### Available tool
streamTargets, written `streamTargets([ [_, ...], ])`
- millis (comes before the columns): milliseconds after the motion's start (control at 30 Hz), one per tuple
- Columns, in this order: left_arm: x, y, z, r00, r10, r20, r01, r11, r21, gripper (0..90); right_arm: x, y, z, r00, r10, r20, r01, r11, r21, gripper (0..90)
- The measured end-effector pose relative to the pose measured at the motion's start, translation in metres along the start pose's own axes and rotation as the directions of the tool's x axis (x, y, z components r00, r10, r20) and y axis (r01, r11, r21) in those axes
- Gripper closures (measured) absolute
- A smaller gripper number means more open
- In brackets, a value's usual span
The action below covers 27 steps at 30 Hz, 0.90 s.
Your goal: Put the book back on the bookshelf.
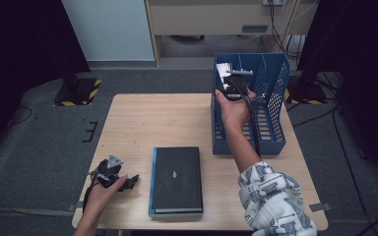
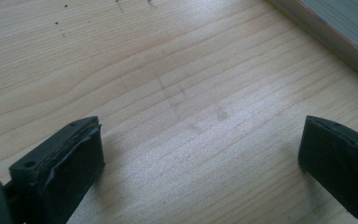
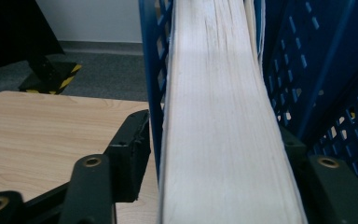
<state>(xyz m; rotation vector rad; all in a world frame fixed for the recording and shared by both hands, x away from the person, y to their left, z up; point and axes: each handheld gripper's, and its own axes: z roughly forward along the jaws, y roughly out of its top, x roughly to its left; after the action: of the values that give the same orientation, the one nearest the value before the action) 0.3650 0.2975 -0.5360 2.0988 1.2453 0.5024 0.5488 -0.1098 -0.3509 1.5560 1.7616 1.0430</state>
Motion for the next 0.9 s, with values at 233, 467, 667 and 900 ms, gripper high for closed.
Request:
streamTargets([
  [233, 0.000, 0.000, 0.000, 1.0000, 0.001, 0.000, -0.001, 1.0000, -0.001, 0.0, 0.000, -0.004, -0.012, 0.9990, -0.039, -0.023, 0.039, 0.999, 0.003, 37.0],
  [467, 0.000, 0.000, 0.000, 1.0000, 0.001, 0.000, -0.001, 1.0000, -0.001, 0.0, 0.001, -0.011, -0.024, 0.9962, -0.056, -0.066, 0.056, 0.998, -0.007, 37.6],
  [667, 0.000, 0.000, 0.001, 1.0000, -0.001, 0.002, 0.001, 1.0000, -0.004, 0.0, 0.006, -0.013, -0.028, 0.9943, -0.062, -0.086, 0.061, 0.998, -0.009, 38.1],
  [900, 0.000, 0.000, 0.001, 1.0000, -0.001, 0.003, 0.001, 1.0000, -0.004, 0.0, 0.015, -0.015, -0.030, 0.9904, -0.080, -0.112, 0.079, 0.997, -0.020, 36.6],
])
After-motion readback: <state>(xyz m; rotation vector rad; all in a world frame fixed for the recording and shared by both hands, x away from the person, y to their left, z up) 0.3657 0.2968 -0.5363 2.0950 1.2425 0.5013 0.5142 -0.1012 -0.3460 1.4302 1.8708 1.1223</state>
